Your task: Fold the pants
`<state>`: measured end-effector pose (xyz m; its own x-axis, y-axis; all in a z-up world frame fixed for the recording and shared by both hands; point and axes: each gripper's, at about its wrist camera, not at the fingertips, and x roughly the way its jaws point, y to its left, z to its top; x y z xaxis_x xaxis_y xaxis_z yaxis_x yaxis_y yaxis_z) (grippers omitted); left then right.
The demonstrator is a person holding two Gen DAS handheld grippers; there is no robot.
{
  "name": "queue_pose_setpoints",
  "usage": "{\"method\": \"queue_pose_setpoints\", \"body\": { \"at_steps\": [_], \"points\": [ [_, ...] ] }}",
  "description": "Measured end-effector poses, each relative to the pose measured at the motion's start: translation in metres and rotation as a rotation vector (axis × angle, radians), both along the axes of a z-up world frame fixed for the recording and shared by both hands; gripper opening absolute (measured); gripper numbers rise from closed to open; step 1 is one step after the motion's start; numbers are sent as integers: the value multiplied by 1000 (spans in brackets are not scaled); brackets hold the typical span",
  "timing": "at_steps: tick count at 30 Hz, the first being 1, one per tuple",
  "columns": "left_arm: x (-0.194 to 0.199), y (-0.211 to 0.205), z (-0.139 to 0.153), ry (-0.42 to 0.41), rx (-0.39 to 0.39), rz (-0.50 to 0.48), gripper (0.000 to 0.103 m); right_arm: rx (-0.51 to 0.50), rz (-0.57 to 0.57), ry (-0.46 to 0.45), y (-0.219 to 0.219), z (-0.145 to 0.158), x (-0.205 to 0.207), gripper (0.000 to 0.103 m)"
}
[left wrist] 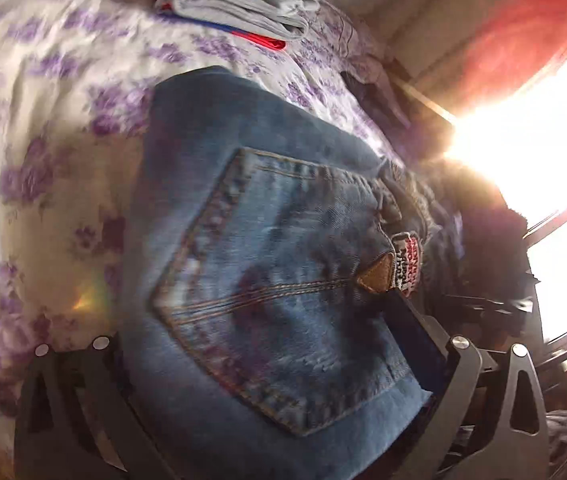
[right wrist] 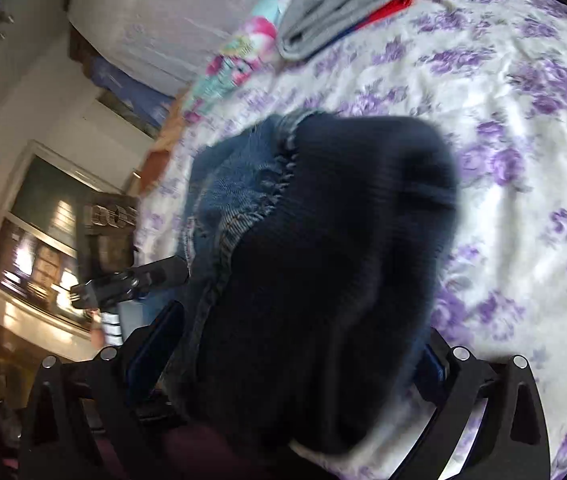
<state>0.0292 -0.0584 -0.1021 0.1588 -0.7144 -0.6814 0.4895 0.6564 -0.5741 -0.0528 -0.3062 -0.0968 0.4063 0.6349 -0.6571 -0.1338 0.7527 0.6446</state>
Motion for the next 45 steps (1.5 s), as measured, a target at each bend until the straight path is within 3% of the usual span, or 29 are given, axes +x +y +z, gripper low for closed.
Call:
{"method": "queue_pose_setpoints", "body": {
  "at_steps": [2,3,5,6,12,15,19,23,28,32,34,35,36,37,39,40,42,45],
  "points": [
    [-1,-2,3,-6,-7,9,98,-34,7,-12,6,5,-1,97],
    [-3,4,5,-2,-42,23,96,-42,0,-35,6,10,-7,78],
    [-8,10,8,-15,-48,44,84,-77,5,-103,4,25,-20,61],
    [-15,13,13,-21,-54,46,82,-74,9,-139,4,35,-29,57],
    [-45,24,47,-98,-78,70,85,-102,33,-285,13,69,-51,54],
    [-52,28,43,-107,-46,84,90,-99,46,-287,18,58,-50,54],
    [-37,28,39,-45,-57,99,90,-65,33,-241,16,52,-26,54],
    [-12,14,82,-117,-72,95,90,-84,17,-315,3,94,5,54],
    [79,-24,170,-274,-117,115,90,-183,-39,-456,-28,185,94,54],
    [170,-50,201,-351,-126,169,92,-318,-98,-556,-43,233,190,55],
    [229,-65,191,-371,-88,211,96,-372,-136,-566,-49,229,247,61],
    [250,-69,180,-361,-82,236,99,-411,-162,-565,-51,217,276,72],
    [285,-74,155,-324,-62,271,99,-496,-203,-562,-51,197,307,96],
    [309,-76,130,-275,-25,293,99,-605,-259,-542,-49,178,327,100],
    [354,-81,71,-149,148,370,99,-794,-270,-443,-42,122,372,98],
    [361,-75,58,-108,92,373,99,-759,-289,-467,-45,117,374,98],
    [359,-59,65,-96,-25,386,99,-632,-381,-564,-56,131,358,99],
    [344,-55,89,-151,10,364,98,-634,-444,-699,-60,158,328,99]
  ]
}}
